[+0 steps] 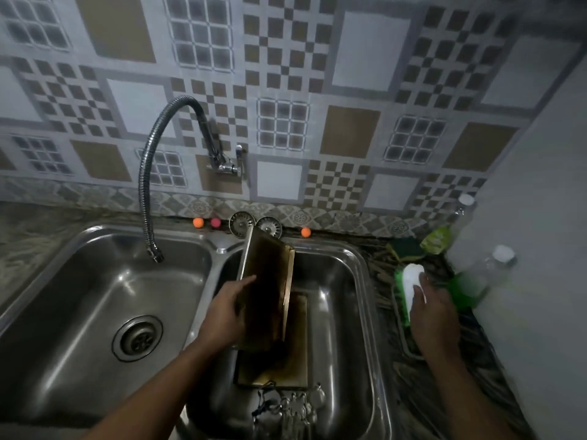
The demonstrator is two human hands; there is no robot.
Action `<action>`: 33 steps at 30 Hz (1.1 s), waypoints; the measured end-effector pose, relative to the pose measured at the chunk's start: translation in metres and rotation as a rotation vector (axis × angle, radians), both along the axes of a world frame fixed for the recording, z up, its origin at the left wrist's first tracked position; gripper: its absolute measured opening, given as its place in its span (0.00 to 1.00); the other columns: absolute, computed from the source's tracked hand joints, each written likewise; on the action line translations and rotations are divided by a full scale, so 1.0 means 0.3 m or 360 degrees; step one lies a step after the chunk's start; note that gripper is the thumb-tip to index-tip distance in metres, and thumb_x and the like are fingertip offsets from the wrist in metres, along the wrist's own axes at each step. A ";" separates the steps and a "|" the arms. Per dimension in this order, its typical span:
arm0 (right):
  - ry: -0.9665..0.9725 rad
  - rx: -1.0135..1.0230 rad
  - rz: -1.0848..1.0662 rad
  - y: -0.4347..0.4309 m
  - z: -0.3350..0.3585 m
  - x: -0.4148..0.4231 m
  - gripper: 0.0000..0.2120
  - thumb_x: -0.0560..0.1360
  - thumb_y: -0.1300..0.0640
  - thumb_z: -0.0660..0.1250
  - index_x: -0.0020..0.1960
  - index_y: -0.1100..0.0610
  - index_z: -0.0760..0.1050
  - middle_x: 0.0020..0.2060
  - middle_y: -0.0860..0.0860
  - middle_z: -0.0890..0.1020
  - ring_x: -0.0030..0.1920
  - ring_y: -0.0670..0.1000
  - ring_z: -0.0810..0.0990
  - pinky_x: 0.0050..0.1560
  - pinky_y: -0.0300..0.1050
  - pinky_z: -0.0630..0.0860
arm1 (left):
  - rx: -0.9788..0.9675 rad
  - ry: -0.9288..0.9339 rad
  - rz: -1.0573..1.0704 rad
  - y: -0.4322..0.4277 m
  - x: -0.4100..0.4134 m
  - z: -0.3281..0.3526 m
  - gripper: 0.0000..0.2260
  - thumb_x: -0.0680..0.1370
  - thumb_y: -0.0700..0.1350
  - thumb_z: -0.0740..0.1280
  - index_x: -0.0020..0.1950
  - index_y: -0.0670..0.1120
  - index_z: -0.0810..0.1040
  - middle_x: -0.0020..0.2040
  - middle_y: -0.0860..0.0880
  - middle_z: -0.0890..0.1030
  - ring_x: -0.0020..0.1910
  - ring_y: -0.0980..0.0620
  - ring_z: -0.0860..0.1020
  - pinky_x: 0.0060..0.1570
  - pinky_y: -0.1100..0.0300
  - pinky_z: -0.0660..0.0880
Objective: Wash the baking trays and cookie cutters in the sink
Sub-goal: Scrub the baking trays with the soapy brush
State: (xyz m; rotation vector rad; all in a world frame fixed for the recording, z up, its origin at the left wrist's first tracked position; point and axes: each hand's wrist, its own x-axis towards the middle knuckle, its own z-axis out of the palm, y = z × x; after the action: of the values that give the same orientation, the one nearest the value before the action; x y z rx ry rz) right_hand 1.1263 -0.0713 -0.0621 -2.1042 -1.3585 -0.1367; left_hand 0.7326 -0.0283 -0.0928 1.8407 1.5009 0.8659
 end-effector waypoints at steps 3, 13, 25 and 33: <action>0.0058 0.0202 0.0133 0.037 0.077 -0.094 0.18 0.81 0.56 0.61 0.68 0.60 0.75 0.50 0.66 0.78 0.48 0.66 0.78 0.47 0.54 0.76 | 0.0161 0.0116 -0.0054 -0.004 -0.010 0.038 0.35 0.71 0.34 0.72 0.72 0.59 0.68 0.66 0.56 0.72 0.63 0.57 0.74 0.57 0.67 0.73; 0.0331 0.0400 0.0607 0.164 0.239 -0.443 0.19 0.79 0.49 0.58 0.67 0.54 0.74 0.63 0.56 0.78 0.62 0.56 0.77 0.59 0.41 0.70 | 0.0462 0.0525 -0.0004 -0.025 0.029 0.166 0.40 0.68 0.45 0.77 0.75 0.62 0.62 0.68 0.57 0.66 0.55 0.52 0.79 0.47 0.55 0.80; 0.0192 0.0387 0.0919 0.167 0.326 -0.748 0.19 0.80 0.55 0.62 0.71 0.51 0.71 0.45 0.53 0.76 0.44 0.49 0.72 0.41 0.44 0.71 | 0.0393 -0.0314 0.0079 -0.063 0.047 0.203 0.23 0.73 0.35 0.71 0.67 0.48 0.77 0.62 0.52 0.78 0.62 0.57 0.76 0.63 0.74 0.66; 0.0299 0.0267 0.0704 0.165 0.312 -0.746 0.19 0.81 0.55 0.61 0.71 0.47 0.69 0.41 0.47 0.71 0.39 0.48 0.71 0.34 0.42 0.65 | 0.0378 -0.0553 0.0090 -0.117 0.028 0.214 0.23 0.73 0.34 0.71 0.65 0.50 0.77 0.61 0.55 0.79 0.61 0.63 0.76 0.61 0.72 0.69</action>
State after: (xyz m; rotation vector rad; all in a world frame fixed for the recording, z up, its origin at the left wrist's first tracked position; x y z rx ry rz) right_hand 0.9024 -0.0217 0.0316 -1.5938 -1.5979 0.1233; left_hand 0.7412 -0.0633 -0.0285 1.7023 1.2792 1.3633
